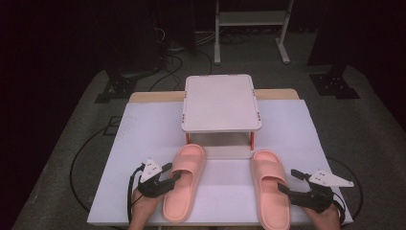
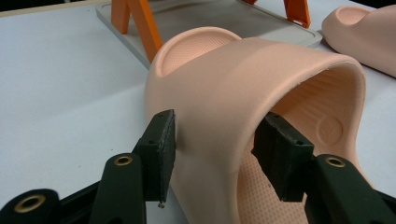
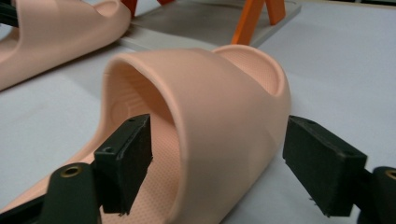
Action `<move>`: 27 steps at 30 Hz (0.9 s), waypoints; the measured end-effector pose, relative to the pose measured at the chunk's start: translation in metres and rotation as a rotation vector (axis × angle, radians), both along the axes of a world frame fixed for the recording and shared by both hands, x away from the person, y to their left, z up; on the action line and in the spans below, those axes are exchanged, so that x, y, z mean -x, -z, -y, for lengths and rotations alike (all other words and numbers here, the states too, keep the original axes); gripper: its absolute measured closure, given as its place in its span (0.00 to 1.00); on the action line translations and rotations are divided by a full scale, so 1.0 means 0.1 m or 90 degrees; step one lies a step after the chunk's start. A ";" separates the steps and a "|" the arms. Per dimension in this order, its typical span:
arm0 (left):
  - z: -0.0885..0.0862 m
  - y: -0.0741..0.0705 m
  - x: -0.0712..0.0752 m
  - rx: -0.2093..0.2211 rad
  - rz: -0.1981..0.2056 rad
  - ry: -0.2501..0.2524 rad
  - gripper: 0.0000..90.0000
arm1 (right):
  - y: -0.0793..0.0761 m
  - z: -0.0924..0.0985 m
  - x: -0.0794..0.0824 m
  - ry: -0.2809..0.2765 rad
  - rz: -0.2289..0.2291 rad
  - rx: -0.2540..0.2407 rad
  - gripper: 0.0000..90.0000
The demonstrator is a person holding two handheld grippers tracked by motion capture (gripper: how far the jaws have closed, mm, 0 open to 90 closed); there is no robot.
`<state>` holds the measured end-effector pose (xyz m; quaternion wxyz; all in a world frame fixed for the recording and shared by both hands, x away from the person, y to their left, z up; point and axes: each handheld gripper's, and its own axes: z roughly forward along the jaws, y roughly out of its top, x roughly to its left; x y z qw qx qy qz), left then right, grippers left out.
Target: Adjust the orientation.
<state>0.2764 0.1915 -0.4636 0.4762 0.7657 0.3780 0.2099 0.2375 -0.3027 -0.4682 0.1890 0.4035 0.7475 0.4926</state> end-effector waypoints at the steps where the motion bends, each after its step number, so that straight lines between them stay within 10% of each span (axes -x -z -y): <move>1: 0.00 0.00 0.00 0.002 0.001 -0.003 0.56 | 0.01 0.00 -0.01 0.005 -0.006 0.003 0.30; 27: -0.03 -0.01 0.05 0.008 0.010 -0.023 0.71 | 0.01 -0.06 -0.04 0.048 0.010 0.051 0.72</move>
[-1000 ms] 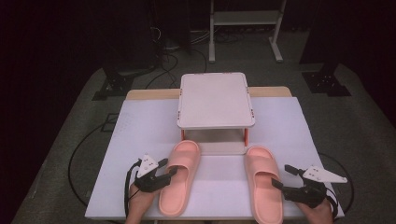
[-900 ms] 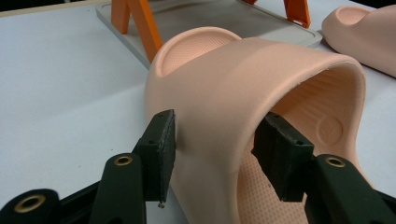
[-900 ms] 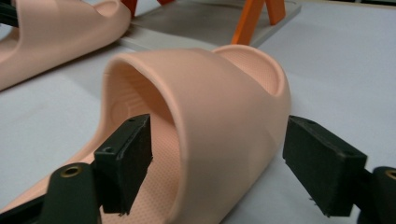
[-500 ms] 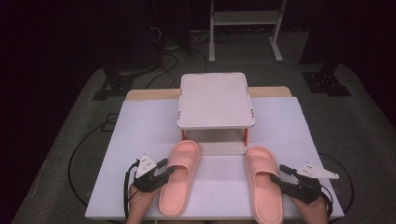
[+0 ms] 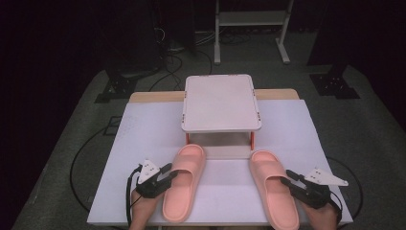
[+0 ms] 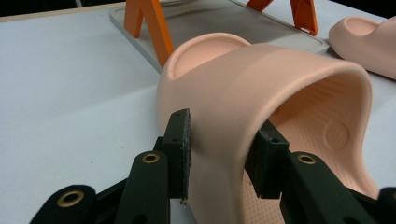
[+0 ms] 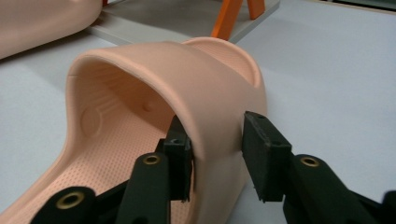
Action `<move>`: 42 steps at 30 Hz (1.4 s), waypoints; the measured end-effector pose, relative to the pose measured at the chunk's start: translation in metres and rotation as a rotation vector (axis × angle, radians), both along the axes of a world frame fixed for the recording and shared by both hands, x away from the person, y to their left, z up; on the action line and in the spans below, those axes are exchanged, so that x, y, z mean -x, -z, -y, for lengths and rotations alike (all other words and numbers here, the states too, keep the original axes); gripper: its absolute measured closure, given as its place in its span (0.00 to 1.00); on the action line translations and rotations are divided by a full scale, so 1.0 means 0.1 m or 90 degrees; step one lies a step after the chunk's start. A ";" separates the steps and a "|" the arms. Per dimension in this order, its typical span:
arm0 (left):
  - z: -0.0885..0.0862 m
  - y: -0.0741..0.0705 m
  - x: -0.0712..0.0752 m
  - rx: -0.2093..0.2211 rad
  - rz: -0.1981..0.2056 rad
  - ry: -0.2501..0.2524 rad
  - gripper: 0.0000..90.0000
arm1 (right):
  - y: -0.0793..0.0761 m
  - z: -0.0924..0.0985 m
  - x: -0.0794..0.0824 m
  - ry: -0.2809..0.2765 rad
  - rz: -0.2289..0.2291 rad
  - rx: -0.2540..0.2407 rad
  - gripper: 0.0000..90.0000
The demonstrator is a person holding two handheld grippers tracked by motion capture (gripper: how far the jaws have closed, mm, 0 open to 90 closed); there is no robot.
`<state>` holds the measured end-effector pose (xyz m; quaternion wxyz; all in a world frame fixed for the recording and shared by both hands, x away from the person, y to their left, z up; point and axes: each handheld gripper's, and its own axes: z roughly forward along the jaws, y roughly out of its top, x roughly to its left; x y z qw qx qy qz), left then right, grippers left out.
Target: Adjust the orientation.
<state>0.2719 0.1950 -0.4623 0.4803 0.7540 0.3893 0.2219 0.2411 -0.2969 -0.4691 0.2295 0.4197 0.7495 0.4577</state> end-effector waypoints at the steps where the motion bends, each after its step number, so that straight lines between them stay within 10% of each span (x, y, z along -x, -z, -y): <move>1: 0.00 0.00 0.00 0.000 0.002 0.001 0.73 | 0.00 0.01 0.00 0.004 -0.002 0.002 0.73; 42: -0.17 -0.14 0.13 0.034 0.016 0.039 0.89 | -0.14 0.12 0.14 0.003 0.019 -0.030 0.90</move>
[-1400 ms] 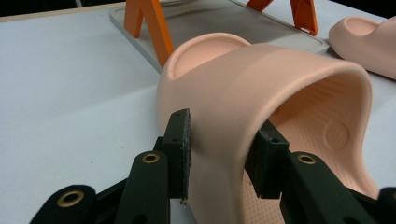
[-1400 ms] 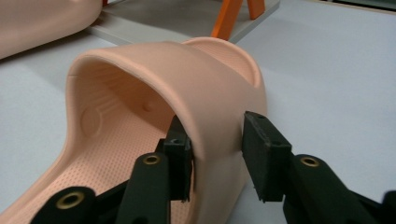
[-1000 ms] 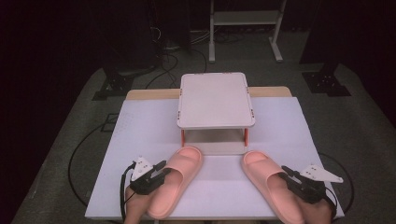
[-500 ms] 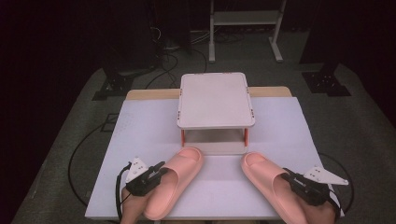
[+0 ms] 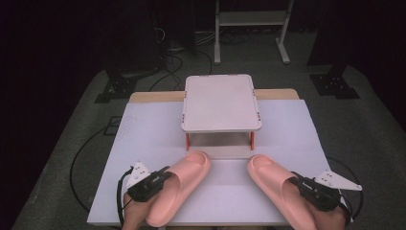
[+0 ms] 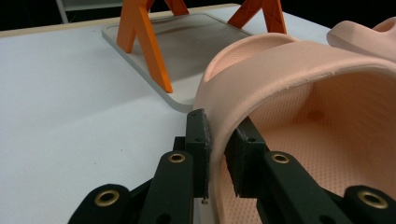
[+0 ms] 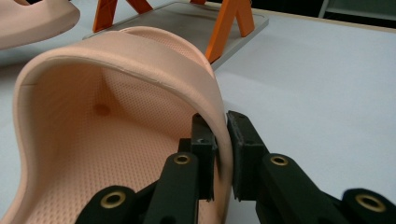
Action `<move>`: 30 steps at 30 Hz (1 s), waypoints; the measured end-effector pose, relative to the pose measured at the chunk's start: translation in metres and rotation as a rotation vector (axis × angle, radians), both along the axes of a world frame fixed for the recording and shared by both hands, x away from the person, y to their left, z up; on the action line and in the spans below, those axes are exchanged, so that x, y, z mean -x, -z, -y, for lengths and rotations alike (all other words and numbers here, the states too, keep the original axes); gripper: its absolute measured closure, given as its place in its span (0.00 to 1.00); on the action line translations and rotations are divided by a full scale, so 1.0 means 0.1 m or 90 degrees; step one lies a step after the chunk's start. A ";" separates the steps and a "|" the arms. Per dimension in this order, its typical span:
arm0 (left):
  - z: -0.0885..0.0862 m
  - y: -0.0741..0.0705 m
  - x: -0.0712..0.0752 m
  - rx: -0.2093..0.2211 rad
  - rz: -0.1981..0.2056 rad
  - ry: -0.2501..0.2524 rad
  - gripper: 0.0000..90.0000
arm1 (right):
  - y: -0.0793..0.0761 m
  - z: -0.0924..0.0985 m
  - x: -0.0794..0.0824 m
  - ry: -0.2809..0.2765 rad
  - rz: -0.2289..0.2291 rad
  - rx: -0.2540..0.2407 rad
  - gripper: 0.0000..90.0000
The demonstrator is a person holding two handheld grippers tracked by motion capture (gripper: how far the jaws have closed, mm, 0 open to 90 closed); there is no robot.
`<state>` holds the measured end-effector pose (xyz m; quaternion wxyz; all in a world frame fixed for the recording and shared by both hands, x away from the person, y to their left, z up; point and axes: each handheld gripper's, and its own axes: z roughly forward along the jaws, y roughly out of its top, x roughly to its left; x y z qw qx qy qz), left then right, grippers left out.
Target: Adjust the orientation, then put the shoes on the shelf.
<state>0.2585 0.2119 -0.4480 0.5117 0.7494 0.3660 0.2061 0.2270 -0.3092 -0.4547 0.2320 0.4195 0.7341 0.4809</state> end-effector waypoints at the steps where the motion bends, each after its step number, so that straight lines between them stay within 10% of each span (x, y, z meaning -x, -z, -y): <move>1: -0.01 -0.01 0.00 0.005 0.002 -0.001 0.88 | -0.01 0.00 0.00 -0.001 0.002 -0.002 0.90; 30: 0.06 -0.13 0.03 0.047 0.003 0.043 0.88 | -0.19 -0.17 0.03 -0.035 0.010 -0.039 0.90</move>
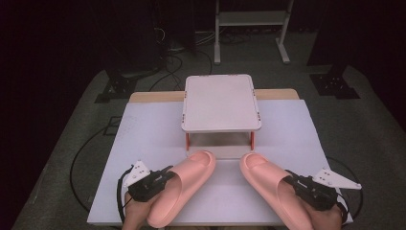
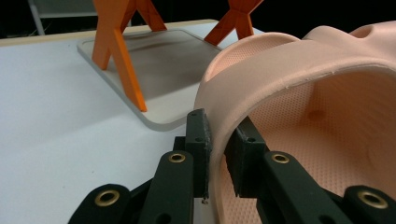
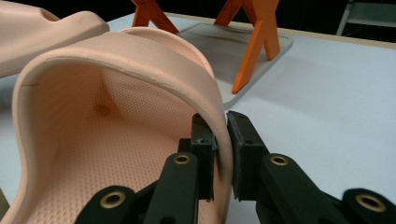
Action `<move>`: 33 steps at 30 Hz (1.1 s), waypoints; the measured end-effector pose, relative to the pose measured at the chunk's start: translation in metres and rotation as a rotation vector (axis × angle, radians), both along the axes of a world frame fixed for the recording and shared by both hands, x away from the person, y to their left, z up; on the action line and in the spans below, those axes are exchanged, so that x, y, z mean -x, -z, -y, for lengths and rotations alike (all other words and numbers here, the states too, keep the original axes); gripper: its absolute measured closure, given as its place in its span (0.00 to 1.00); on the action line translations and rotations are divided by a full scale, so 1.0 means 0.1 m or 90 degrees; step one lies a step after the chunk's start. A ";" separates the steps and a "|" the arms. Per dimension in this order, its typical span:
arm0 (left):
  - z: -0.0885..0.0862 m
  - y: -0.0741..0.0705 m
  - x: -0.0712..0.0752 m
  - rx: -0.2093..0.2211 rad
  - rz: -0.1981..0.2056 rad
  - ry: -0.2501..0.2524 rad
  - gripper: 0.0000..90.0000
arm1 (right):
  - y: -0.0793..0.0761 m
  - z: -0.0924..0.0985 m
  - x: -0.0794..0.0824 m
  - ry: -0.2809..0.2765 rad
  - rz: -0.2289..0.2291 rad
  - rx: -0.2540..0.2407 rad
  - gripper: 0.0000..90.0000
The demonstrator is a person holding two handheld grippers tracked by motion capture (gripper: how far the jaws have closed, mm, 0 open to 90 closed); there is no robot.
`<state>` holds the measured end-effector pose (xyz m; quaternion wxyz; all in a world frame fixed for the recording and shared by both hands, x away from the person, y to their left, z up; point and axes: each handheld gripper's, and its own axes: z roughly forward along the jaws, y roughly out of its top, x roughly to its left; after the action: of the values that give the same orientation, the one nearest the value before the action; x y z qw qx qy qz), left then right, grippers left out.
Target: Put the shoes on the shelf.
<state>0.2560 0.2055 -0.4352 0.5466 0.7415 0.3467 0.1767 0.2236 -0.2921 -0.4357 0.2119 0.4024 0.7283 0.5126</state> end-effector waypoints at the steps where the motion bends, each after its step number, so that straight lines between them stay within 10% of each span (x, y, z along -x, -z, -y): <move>1: 0.01 -0.01 0.00 0.000 0.001 0.001 0.88 | -0.01 -0.01 0.00 -0.003 0.001 0.002 0.90; 33: 0.13 -0.45 -0.01 0.033 0.053 0.040 0.88 | -0.58 -0.35 -0.04 -0.039 0.063 0.009 0.90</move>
<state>0.2573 0.1925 -0.3905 0.5846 0.7299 0.3046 0.1808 0.2274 -0.2573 -0.3772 0.2345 0.3526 0.7328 0.5326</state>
